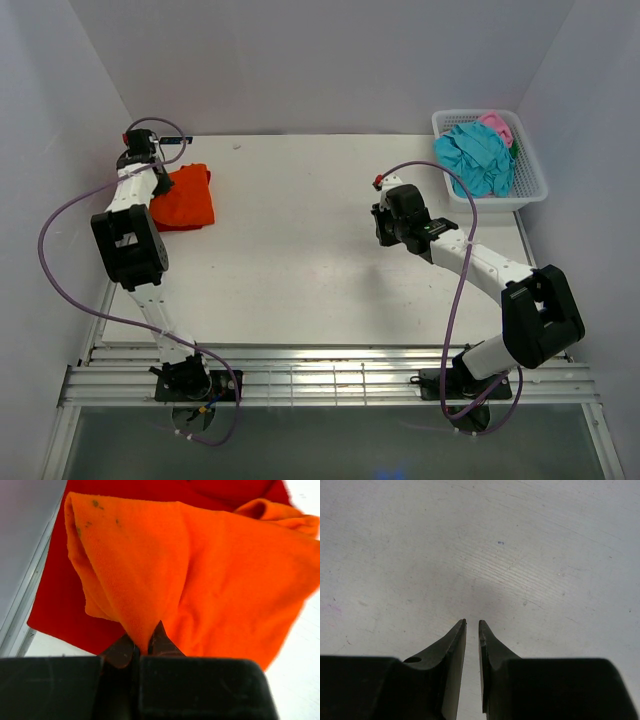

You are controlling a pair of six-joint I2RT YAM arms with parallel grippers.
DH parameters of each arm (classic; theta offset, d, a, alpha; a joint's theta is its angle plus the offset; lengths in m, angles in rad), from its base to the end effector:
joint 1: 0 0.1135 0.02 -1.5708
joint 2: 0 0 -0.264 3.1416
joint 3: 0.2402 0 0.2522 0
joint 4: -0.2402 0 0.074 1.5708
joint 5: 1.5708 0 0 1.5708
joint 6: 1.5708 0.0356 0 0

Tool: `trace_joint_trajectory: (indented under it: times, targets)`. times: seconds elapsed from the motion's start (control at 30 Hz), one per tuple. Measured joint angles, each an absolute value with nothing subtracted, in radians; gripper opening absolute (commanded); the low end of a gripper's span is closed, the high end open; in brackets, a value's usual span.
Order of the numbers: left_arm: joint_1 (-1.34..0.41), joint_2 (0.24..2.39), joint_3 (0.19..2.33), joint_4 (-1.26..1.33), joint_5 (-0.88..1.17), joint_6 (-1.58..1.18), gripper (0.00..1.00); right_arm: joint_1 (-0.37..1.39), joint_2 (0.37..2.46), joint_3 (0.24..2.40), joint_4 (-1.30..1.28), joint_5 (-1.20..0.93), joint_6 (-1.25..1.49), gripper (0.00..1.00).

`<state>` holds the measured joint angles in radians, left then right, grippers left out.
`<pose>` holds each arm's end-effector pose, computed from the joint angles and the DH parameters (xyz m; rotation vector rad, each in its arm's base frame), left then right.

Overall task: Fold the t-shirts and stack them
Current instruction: Put the neatly folded tshirt into the corner of the board with the left arm

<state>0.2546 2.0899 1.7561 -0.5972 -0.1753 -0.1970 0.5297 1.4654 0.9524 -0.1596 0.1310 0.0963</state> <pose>0.4506 0.1237 0.2317 -0.6298 2.4171 0.2431 0.2790 0.1580 0.2400 -0.4129 2.2053 0.1928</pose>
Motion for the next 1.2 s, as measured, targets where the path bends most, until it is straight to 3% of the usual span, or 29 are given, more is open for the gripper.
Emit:
trace_joint_trajectory:
  times: [0.6,1.2]
  targets:
    - [0.272,2.164,1.861,-0.593,-0.299,-0.221,0.00,0.530,1.495,0.952,-0.164,0.128,0.095,0.22]
    - [0.315,2.249,1.824,-0.563,-0.392,-0.286,0.00,0.530,1.527,0.952,-0.171,0.126,0.094,0.22]
